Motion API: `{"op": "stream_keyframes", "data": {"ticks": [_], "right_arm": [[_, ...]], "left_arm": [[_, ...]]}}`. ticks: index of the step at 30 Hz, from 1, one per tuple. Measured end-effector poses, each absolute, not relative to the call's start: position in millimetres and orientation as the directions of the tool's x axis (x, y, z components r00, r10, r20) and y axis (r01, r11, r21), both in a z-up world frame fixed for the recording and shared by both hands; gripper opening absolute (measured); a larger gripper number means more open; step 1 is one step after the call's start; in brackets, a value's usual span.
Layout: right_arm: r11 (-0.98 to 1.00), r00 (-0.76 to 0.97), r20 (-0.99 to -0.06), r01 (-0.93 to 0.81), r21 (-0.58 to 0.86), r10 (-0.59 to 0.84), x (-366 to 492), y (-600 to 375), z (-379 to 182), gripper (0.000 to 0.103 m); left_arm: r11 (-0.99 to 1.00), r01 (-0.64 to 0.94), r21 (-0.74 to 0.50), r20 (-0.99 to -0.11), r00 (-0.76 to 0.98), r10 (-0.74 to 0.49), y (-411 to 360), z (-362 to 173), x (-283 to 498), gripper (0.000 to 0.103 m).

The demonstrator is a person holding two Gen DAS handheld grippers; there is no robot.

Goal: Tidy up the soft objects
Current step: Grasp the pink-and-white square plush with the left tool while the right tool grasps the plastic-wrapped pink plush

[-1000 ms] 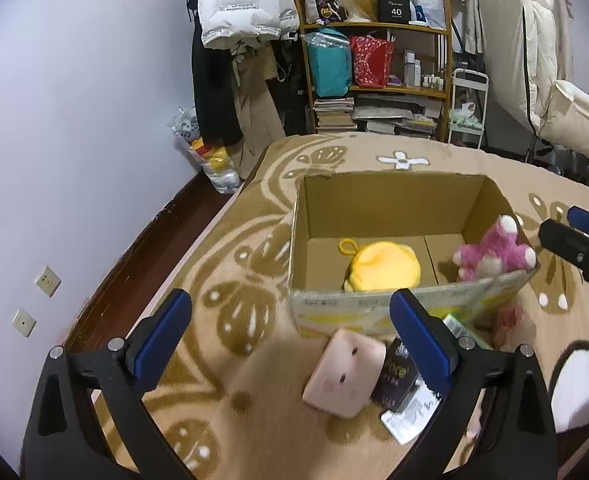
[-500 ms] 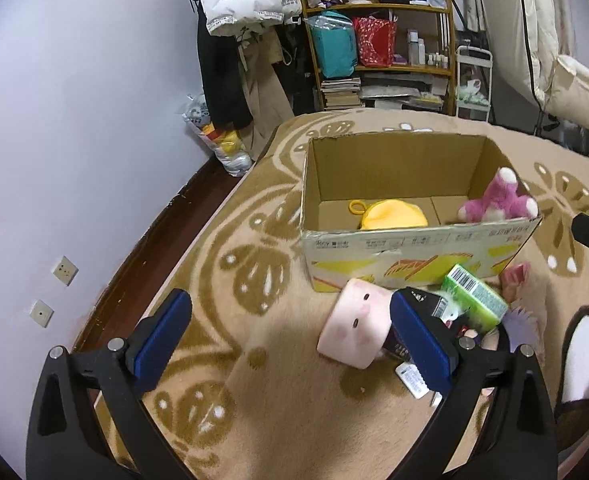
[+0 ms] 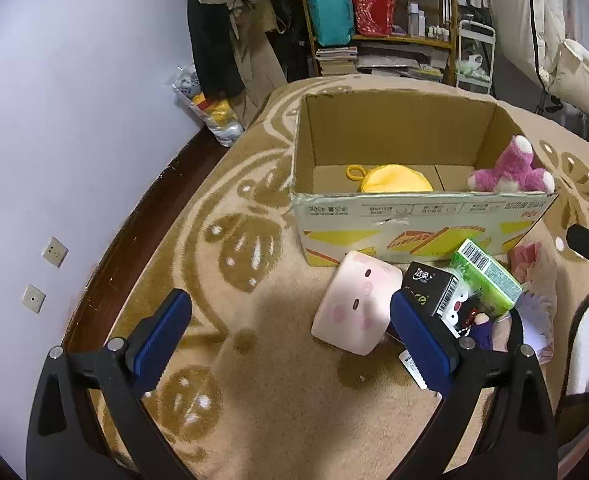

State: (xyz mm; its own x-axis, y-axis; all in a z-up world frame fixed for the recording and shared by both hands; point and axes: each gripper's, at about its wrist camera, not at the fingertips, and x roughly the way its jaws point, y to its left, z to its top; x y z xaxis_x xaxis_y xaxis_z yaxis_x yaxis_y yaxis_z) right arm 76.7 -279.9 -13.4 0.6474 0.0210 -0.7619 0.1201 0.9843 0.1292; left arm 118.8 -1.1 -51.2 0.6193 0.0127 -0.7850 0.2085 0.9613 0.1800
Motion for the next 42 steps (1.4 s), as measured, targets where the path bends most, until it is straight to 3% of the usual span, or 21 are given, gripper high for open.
{"op": "stream_keyframes", "data": {"ticks": [42], "right_arm": [[0.983,0.431,-0.902,0.156,0.101,0.024,127,-277,-102,0.09]], "left_arm": [[0.941,0.288,0.178,-0.879,0.477,0.021,-26,-123,166,0.099]]}}
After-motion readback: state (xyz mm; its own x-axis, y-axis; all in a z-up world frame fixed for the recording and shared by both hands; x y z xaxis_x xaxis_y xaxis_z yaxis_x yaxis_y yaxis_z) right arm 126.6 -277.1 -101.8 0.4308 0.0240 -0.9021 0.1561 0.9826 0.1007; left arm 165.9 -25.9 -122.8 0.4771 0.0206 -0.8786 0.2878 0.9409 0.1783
